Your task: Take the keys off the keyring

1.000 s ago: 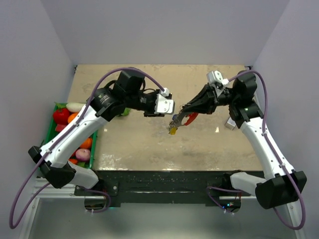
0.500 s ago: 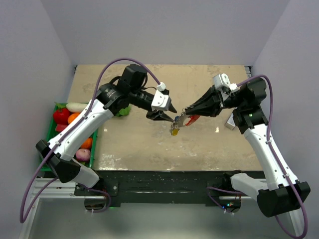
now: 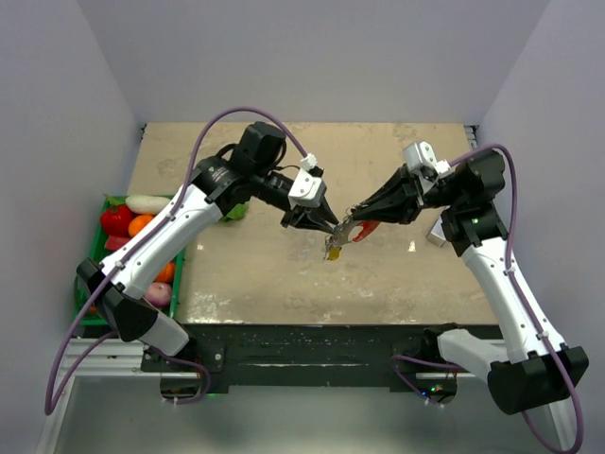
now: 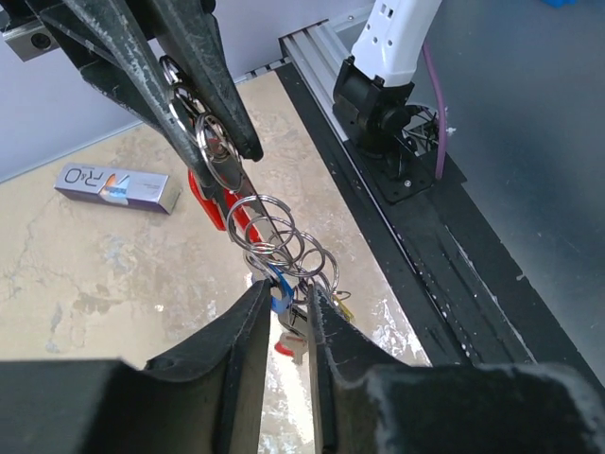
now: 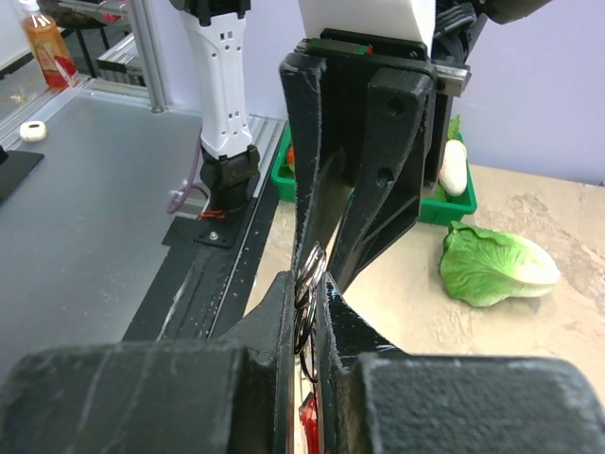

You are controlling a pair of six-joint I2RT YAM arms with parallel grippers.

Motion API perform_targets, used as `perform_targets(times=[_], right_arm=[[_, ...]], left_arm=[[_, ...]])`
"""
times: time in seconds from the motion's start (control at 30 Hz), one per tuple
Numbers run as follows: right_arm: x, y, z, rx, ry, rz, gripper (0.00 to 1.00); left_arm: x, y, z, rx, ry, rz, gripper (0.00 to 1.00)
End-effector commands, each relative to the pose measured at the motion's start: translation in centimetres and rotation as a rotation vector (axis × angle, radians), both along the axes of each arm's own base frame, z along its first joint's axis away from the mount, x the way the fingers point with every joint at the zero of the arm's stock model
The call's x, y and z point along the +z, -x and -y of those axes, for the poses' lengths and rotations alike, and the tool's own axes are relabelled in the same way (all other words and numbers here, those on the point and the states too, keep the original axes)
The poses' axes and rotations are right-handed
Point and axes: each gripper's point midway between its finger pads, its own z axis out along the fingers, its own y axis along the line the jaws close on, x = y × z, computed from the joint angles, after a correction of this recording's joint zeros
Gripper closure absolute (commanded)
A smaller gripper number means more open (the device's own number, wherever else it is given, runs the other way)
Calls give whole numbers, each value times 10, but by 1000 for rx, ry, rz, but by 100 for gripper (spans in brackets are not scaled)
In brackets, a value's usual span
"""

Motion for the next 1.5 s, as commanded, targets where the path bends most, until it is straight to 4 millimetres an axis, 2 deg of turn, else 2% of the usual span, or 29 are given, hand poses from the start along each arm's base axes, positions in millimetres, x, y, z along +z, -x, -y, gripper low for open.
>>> perform_targets(times=[0.0, 0.13, 0.17, 0.23, 0.33, 0.43, 0.47, 0.5, 0.7, 0.9, 0.97, 1.0, 1.03, 1.07, 1.1, 1.13, 1.2, 1.23, 1.3, 1.4, 1.43, 1.47], right_arm=[[6, 20, 6, 78, 10, 64, 100], [7, 21, 6, 78, 9, 69, 100], [6, 20, 6, 75, 9, 70, 100], [7, 19, 6, 70, 8, 68, 100], [7, 19, 6, 70, 8, 68, 100], [9, 20, 6, 66, 6, 73, 100], [9, 19, 6, 66, 6, 73, 100], [9, 19, 6, 66, 6, 73, 100], [8, 15, 7, 42, 4, 67, 100], [2, -3, 11, -50, -2, 39, 100], [-1, -17, 12, -114, -3, 111, 98], [-9, -15, 14, -152, 43, 17, 96], [-16, -35, 18, -238, 85, 177, 93], [-24, -40, 19, -247, 117, 159, 93], [-28, -37, 20, -249, 143, 120, 93], [-33, -42, 23, -266, 170, 160, 93], [-41, -40, 24, -265, 186, 153, 89], [-42, -39, 24, -271, 183, 140, 85], [-42, -40, 26, -303, 175, 179, 83], [-38, -35, 28, -322, 161, 184, 75], [-38, -32, 28, -312, 161, 198, 67], [-39, -31, 28, -309, 167, 202, 64]], left_arm=[[7, -1, 4, -13, 30, -4, 77], [9, -3, 4, 6, 37, -1, 80], [7, -5, 5, 10, 34, -4, 74], [9, -8, 6, 30, 39, 1, 72], [10, -9, 7, 34, 42, 4, 78], [12, -12, 8, 52, 44, 6, 90], [11, -15, 8, 67, 38, 15, 98], [13, -17, 7, 78, 40, 21, 100], [25, -28, 0, 177, 32, 83, 100], [44, -42, -10, 293, 32, 165, 100], [50, -43, -13, 309, 36, 183, 100], [51, -42, -14, 312, 35, 184, 100], [54, -41, -16, 315, 40, 188, 100], [56, -41, -16, 317, 43, 192, 100], [56, -41, -17, 320, 42, 193, 100], [58, -40, -17, 319, 45, 194, 100], [60, -42, -17, 323, 46, 201, 100], [61, -42, -17, 324, 49, 206, 100], [61, -43, -16, 327, 45, 207, 100], [60, -45, -16, 326, 42, 210, 100], [60, -45, -15, 324, 40, 208, 100], [59, -44, -15, 318, 38, 205, 100]])
